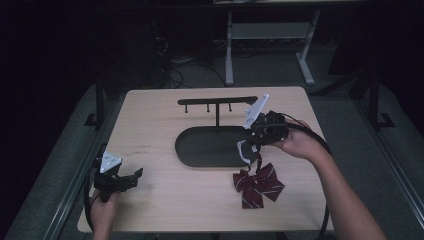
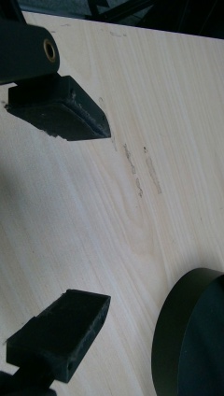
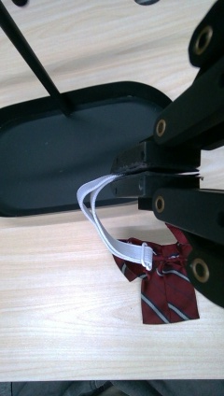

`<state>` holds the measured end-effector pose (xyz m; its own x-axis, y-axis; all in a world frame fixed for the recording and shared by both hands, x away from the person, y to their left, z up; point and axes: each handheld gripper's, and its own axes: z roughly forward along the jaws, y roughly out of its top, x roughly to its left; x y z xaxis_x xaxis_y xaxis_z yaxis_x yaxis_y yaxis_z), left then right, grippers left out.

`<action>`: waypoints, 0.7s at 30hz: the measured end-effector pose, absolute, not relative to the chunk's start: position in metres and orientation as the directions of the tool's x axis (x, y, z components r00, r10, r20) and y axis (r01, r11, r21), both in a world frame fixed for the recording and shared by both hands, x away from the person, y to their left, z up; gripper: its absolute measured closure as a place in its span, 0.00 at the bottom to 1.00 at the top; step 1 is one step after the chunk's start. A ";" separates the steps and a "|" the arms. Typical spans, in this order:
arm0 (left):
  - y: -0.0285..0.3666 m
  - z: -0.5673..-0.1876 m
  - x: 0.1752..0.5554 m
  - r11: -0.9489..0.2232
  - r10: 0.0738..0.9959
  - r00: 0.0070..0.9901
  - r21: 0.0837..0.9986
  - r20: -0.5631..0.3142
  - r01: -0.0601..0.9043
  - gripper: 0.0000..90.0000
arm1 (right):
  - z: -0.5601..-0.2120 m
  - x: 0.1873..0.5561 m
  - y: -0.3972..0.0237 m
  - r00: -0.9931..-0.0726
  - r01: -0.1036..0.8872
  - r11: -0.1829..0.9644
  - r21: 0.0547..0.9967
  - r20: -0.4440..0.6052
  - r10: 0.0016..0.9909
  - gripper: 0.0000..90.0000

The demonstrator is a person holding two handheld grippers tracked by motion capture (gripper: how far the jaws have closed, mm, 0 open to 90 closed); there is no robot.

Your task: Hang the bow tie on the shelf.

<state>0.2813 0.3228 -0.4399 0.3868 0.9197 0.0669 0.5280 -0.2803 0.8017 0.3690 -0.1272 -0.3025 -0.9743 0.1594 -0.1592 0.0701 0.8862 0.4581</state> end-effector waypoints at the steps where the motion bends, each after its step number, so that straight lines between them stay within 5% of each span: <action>1: 0.323 -0.440 0.281 -0.279 0.920 0.387 0.802 0.066 0.528 0.18 | -0.301 0.369 -0.126 -0.974 0.070 0.885 0.459 -0.159 0.160 0.97; 21: 0.323 -0.439 0.281 -0.270 0.923 0.380 0.807 0.062 0.524 0.18 | -0.285 0.382 -0.118 -0.976 0.054 0.888 0.457 -0.165 0.145 0.97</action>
<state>0.2810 0.3230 -0.4392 0.3799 0.9229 0.0623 0.5243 -0.2703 0.8075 0.3817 -0.1175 -0.2849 -0.9757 0.1447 -0.1647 0.0545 0.8877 0.4572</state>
